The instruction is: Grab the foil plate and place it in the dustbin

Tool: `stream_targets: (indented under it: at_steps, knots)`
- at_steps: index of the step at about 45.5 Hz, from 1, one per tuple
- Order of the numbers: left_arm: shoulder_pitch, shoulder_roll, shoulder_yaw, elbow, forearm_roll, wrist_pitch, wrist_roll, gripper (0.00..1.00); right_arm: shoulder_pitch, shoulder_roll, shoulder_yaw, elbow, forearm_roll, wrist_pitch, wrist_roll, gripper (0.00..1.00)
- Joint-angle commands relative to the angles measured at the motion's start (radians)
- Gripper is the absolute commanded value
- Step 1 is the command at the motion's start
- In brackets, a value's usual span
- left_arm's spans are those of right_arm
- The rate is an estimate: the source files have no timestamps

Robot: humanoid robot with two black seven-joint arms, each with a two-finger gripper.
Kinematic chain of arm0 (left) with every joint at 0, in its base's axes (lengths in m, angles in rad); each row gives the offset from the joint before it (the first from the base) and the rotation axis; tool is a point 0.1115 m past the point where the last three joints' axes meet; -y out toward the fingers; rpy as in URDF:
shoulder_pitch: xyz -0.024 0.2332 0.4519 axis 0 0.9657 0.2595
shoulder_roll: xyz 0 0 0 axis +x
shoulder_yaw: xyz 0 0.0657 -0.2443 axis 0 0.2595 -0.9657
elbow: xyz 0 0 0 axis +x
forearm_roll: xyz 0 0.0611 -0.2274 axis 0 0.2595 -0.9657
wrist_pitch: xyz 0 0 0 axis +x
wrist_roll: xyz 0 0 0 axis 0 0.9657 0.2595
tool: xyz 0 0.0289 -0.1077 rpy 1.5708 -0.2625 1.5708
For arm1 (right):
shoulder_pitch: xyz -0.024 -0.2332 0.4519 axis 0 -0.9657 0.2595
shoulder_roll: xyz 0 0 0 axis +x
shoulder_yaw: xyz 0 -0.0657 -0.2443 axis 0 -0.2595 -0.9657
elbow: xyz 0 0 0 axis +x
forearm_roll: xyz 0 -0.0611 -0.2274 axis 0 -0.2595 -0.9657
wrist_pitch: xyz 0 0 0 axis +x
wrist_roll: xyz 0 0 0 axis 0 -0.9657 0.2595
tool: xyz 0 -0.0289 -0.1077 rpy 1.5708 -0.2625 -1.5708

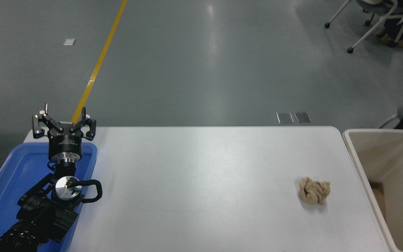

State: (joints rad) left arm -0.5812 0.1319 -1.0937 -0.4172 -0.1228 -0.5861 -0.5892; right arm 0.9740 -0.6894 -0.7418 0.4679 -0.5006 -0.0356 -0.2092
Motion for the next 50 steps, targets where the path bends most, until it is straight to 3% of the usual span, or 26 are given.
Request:
stream_targets:
  at_steps: [1,8,9,12,13,14,21,27,32,39,43,50]
  knots:
    - [0.000,0.000,0.000,0.000,0.000,0.000,-0.001,0.99,-0.162,0.077,0.117,-0.078,0.000,-0.047,-0.001,0.00]
    - [0.000,0.000,0.000,0.000,0.000,0.000,-0.001,0.99,-0.164,0.097,0.119,-0.077,-0.001,-0.049,0.001,0.00]
    - [0.000,0.000,0.000,0.000,0.000,0.000,-0.001,0.99,-0.164,0.097,0.119,-0.071,-0.001,-0.047,0.001,0.10]
    - [0.000,0.000,0.000,0.000,0.000,0.000,-0.001,0.99,-0.158,0.097,0.131,-0.060,0.002,-0.044,0.001,0.80]
    - [0.000,0.000,0.000,0.000,0.000,0.000,-0.001,0.99,-0.156,0.096,0.142,-0.054,0.004,-0.041,0.001,0.97]
    - [0.000,0.000,0.000,0.000,0.000,0.000,-0.001,0.99,-0.156,0.093,0.153,-0.048,0.002,-0.037,0.001,1.00]
    - [0.000,0.000,0.000,0.000,0.000,0.000,0.000,0.99,-0.150,0.076,0.180,-0.017,0.001,-0.026,0.001,1.00]
    - [0.000,0.000,0.000,0.000,0.000,0.000,0.000,0.99,-0.043,-0.005,0.145,0.119,-0.015,-0.024,-0.002,1.00]
    - [0.000,0.000,0.000,0.000,0.002,0.000,0.000,0.99,0.199,-0.090,-0.062,0.365,-0.030,-0.024,-0.004,1.00]
    - [0.000,0.000,0.000,0.000,0.002,0.000,0.000,0.99,0.584,-0.101,-0.336,0.719,-0.012,-0.006,-0.004,1.00]
    - [0.000,0.000,0.000,0.000,0.002,0.000,0.000,0.99,0.780,-0.090,-0.419,0.862,0.017,0.084,-0.004,1.00]
    - [0.000,0.000,0.000,0.000,0.002,0.000,0.000,0.99,1.018,-0.018,-0.442,0.985,0.180,0.425,-0.002,1.00]
